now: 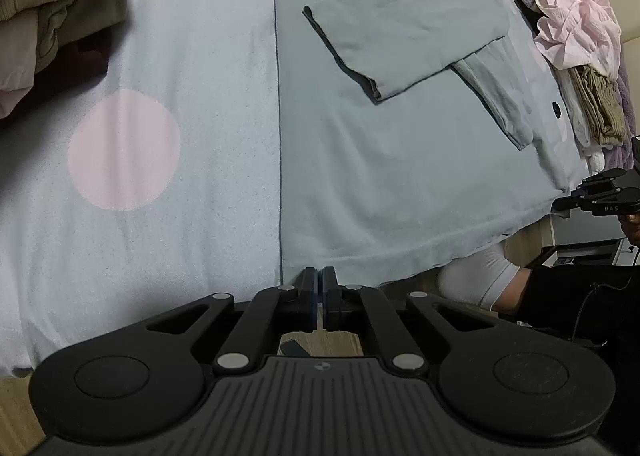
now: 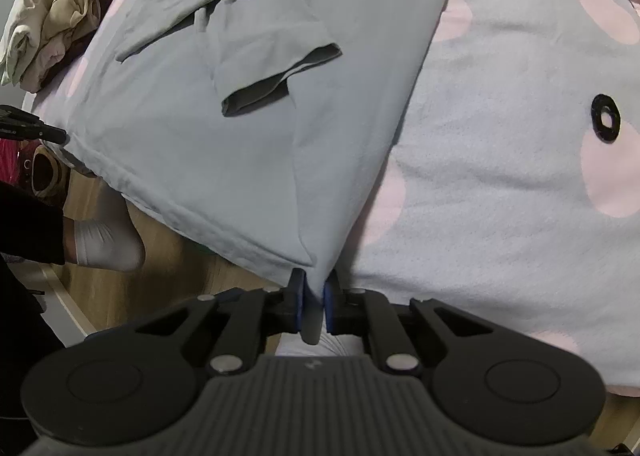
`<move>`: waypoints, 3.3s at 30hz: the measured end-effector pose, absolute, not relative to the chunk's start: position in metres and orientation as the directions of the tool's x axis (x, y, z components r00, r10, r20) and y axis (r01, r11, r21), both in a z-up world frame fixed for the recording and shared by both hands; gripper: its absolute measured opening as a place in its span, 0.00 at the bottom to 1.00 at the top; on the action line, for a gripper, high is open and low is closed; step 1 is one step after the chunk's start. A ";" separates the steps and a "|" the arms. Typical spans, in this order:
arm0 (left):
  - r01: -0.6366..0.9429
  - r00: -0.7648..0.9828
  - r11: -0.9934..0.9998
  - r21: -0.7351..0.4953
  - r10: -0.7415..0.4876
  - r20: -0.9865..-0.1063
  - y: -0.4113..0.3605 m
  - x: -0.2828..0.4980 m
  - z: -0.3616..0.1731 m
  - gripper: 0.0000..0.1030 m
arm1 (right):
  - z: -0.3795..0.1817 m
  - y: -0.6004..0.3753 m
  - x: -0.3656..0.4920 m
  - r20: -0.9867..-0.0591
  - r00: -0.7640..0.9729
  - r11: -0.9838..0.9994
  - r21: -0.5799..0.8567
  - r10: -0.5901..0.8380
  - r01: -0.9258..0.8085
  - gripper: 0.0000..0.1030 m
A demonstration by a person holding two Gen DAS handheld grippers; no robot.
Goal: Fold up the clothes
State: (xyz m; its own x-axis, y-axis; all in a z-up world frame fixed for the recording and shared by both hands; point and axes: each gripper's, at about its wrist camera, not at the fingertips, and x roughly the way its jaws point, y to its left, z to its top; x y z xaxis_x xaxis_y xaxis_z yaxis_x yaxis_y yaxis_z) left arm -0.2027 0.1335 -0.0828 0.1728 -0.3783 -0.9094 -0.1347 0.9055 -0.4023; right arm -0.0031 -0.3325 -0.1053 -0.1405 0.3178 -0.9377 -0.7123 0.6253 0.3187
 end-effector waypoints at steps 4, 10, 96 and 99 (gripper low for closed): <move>-0.127 0.174 0.901 -0.415 -0.392 -0.904 0.134 -0.203 -0.080 0.00 | -0.097 -0.336 0.000 -0.927 -0.140 0.626 0.342 0.349 -0.701 0.10; -0.128 0.155 0.912 -0.391 -0.371 -0.916 0.138 -0.202 -0.084 0.07 | -0.094 -0.338 0.003 -0.921 -0.133 0.631 0.350 0.365 -0.693 0.10; -0.247 0.344 0.882 -0.401 -0.307 -0.887 0.194 -0.040 -0.060 0.18 | -0.058 -0.297 0.199 -0.820 0.254 0.831 0.399 0.512 -0.389 0.40; -0.207 0.309 0.896 -0.394 -0.322 -0.895 0.182 -0.053 -0.066 0.20 | -0.058 -0.289 0.190 -0.821 0.252 0.812 0.368 0.513 -0.452 0.38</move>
State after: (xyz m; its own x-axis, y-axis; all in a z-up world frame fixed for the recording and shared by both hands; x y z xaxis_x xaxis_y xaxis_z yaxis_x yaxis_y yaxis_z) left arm -0.0526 0.1821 -0.0662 0.3088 -0.3219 -0.8950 -0.2073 0.8956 -0.3936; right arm 0.1899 -0.2893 -0.0578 0.2522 0.5127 -0.8207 -0.4521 0.8123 0.3685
